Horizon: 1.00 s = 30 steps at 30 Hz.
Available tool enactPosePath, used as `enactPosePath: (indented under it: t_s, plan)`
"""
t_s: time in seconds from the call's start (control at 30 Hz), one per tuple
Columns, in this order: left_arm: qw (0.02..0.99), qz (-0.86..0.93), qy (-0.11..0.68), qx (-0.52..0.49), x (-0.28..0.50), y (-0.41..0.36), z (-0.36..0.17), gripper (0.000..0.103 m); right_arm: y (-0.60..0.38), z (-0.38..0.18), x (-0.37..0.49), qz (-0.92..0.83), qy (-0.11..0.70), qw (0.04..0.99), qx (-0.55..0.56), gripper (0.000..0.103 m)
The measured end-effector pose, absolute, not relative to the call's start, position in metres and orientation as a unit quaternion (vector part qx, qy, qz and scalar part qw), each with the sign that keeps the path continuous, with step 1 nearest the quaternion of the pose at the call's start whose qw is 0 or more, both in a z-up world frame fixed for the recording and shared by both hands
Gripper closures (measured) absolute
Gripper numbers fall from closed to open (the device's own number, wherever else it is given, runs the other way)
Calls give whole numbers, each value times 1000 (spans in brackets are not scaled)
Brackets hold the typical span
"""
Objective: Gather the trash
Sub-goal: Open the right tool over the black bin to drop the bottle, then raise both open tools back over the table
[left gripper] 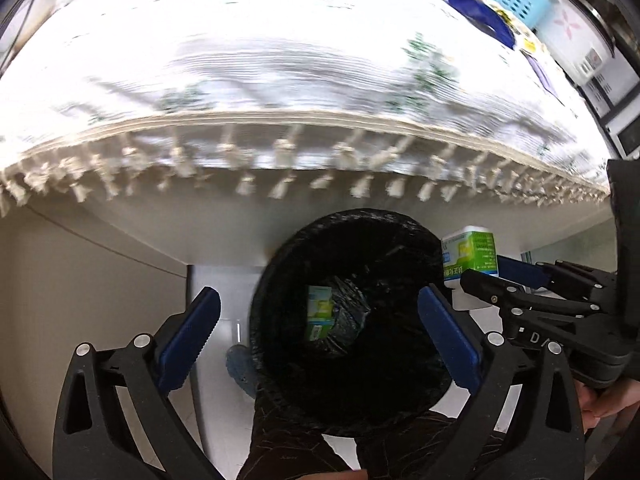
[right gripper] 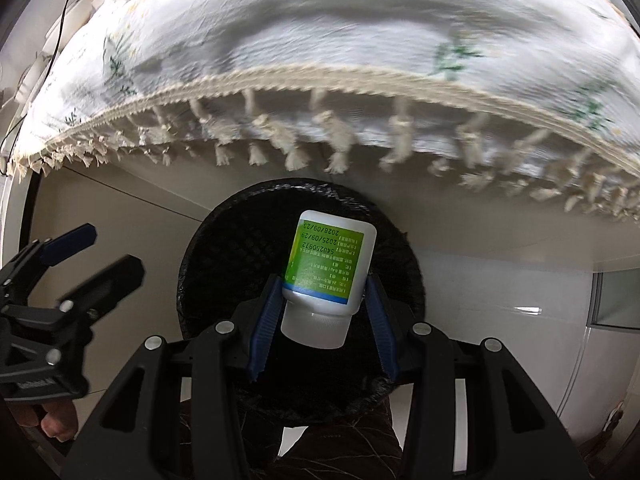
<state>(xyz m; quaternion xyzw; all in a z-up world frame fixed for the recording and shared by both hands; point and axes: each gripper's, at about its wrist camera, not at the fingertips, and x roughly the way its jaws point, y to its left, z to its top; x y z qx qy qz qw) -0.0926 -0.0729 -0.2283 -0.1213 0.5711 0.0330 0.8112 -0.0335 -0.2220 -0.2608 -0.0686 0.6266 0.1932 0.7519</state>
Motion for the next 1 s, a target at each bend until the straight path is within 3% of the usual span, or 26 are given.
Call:
enactPosePath:
  t_s: [0.57, 0.9, 1.0]
  plan:
    - [801, 69, 582, -119, -112, -21, -240, 6, -177, -310, -37, 191, 648, 732, -89, 63]
    - [800, 52, 587, -114, -100, -31, -249, 6, -199, -290, -26, 183, 633, 749, -74, 23]
    - [799, 39, 591, -99, -99, -39, -245, 6, -205, -272, -26, 184, 629, 752, -77, 16]
